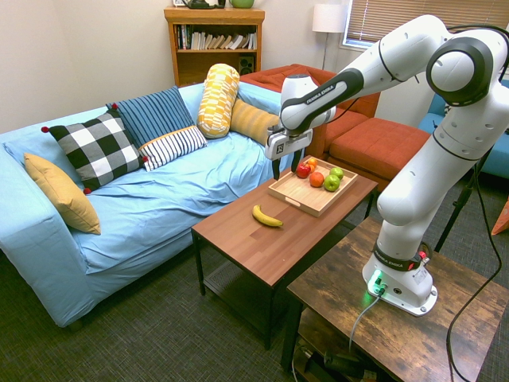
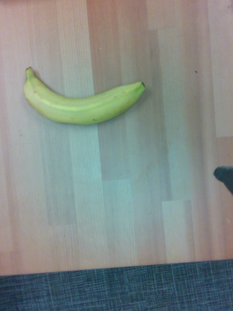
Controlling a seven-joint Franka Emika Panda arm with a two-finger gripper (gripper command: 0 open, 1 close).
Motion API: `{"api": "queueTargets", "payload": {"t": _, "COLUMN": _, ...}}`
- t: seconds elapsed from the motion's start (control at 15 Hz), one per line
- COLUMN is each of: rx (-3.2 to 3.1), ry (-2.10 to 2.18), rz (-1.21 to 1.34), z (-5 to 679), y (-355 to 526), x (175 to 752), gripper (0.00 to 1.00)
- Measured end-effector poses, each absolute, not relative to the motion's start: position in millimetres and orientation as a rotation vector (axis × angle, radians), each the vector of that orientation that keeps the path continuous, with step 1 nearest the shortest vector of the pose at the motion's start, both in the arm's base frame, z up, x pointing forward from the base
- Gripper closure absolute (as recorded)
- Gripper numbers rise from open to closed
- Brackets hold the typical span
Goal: Put banana in the tray
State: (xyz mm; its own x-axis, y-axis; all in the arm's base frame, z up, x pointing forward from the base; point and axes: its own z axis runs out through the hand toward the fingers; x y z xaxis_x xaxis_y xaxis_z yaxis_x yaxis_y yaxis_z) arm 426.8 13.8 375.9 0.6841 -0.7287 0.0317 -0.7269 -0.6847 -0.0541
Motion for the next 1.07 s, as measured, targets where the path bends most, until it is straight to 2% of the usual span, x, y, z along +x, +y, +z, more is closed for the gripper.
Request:
{"api": "queueTargets", "payload": {"t": 0.4, "rx": -2.837, "ry": 1.294, "rz": -0.080, "z": 344.2, "y": 20.1, "x": 438.6, "gripper": 0.00}}
{"api": "queueTargets", "payload": {"t": 1.07, "rx": -2.753, "ry": 1.527, "rz": -0.063, "z": 193.9, "y": 7.3, "x": 523.2, "gripper": 0.00}}
